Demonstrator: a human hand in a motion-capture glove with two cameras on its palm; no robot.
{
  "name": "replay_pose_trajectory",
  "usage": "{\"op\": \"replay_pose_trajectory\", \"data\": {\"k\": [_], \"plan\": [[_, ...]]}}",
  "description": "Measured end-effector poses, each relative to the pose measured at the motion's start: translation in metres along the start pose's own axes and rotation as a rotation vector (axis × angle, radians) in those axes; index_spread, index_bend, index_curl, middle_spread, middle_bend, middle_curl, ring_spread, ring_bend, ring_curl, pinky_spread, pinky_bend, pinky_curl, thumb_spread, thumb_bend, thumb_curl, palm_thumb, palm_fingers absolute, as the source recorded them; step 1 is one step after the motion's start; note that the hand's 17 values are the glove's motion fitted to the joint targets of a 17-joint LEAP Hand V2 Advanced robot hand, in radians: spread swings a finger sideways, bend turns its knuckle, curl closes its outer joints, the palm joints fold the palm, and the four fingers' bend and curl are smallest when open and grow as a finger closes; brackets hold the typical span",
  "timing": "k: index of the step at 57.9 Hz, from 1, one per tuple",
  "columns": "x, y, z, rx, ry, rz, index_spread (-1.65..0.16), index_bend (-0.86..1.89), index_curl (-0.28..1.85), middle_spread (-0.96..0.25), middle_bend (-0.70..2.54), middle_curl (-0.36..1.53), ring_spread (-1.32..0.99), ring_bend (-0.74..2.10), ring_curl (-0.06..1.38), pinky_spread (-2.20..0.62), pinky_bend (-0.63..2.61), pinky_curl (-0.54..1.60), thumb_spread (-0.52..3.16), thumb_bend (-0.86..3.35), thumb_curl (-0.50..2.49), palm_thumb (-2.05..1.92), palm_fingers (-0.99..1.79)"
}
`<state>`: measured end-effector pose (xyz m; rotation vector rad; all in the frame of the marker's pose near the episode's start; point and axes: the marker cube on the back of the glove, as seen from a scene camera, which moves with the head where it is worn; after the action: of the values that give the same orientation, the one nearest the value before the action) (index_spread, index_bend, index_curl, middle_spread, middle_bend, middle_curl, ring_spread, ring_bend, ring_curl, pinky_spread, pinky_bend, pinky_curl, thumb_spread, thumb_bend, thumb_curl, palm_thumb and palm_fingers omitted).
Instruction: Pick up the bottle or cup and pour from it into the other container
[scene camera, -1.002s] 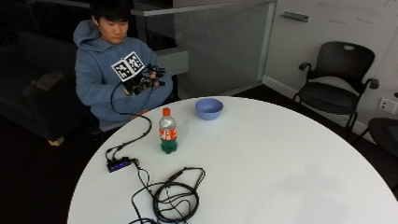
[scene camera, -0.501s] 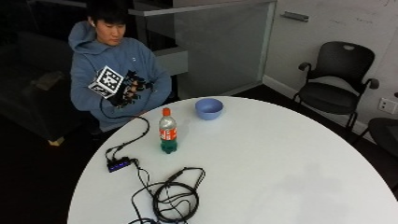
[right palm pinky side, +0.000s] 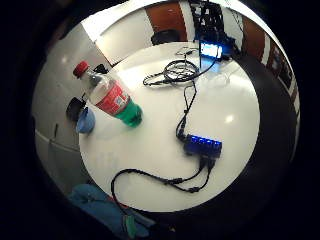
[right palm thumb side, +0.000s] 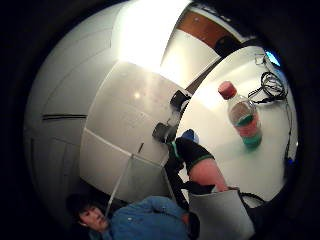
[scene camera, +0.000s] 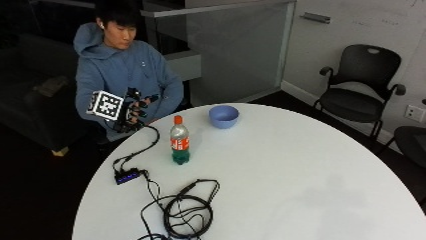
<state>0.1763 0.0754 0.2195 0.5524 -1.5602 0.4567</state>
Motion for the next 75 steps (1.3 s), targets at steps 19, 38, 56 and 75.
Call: {"op": "replay_pose_trajectory", "data": {"k": [19,38,56,75], "plan": [[0.017,-0.008,0.006,-0.034,-0.088,0.016,-0.38,0.15,0.25,-0.02,0.18,0.29,0.17,0.48,0.29,0.26,0.32,0.35,0.93,-0.04,0.38,0.54,0.11],[0.034,-0.023,0.007,-0.121,-0.205,0.079,-0.38,0.15,0.25,-0.02,0.18,0.29,0.18,0.48,0.28,0.26,0.32,0.35,0.92,-0.04,0.35,0.44,0.09],[0.05,-0.034,0.005,-0.195,-0.269,0.122,-0.39,0.16,0.26,-0.02,0.19,0.3,0.18,0.45,0.28,0.26,0.3,0.35,0.91,-0.04,0.34,0.4,0.08],[0.069,-0.044,0.021,-0.297,-0.325,0.193,-0.39,0.15,0.25,-0.02,0.19,0.31,0.18,0.44,0.27,0.27,0.29,0.35,0.9,-0.04,0.34,0.38,0.08]]}}
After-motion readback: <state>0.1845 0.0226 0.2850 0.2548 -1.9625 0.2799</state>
